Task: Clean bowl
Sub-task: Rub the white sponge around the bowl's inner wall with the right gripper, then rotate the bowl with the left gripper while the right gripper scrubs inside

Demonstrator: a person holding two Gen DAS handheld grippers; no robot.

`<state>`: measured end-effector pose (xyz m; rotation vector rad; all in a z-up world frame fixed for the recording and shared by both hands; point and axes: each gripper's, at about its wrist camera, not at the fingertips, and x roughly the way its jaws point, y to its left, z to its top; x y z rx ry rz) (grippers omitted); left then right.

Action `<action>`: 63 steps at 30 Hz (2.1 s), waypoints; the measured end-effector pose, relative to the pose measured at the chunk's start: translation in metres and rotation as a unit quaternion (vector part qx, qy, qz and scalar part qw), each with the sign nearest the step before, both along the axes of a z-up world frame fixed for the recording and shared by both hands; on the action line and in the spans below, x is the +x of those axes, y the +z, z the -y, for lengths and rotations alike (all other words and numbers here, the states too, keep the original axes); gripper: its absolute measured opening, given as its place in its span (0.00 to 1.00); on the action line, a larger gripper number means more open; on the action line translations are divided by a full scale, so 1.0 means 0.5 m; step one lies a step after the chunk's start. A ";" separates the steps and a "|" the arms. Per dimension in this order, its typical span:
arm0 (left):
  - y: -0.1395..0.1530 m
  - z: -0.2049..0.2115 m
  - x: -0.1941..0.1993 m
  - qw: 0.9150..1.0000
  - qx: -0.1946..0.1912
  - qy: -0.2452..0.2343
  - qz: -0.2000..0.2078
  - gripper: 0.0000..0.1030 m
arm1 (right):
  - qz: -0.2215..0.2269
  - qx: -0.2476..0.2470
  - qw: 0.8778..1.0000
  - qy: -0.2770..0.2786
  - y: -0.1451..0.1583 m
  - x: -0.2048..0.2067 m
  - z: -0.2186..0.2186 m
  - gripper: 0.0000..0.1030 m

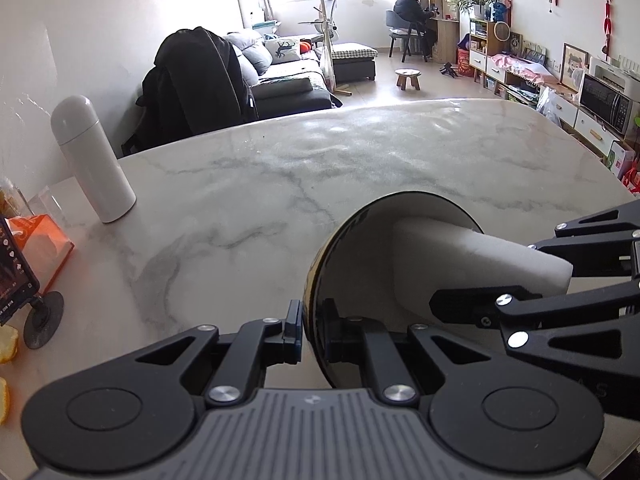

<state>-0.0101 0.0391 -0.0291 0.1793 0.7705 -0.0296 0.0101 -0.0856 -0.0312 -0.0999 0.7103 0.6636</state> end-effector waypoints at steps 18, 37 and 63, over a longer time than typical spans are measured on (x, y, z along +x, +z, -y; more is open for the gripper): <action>-0.005 -0.010 0.000 1.000 -0.009 0.000 -0.002 0.10 | -0.050 0.027 0.998 0.012 -0.018 -0.005 -0.016 0.21; -0.009 -0.009 -0.006 1.000 -0.005 0.000 -0.002 0.11 | -0.059 0.036 0.998 0.004 -0.023 0.011 -0.002 0.20; -0.009 0.002 -0.009 1.000 0.013 -0.005 -0.005 0.12 | -0.058 0.024 0.998 0.009 -0.030 0.009 -0.012 0.20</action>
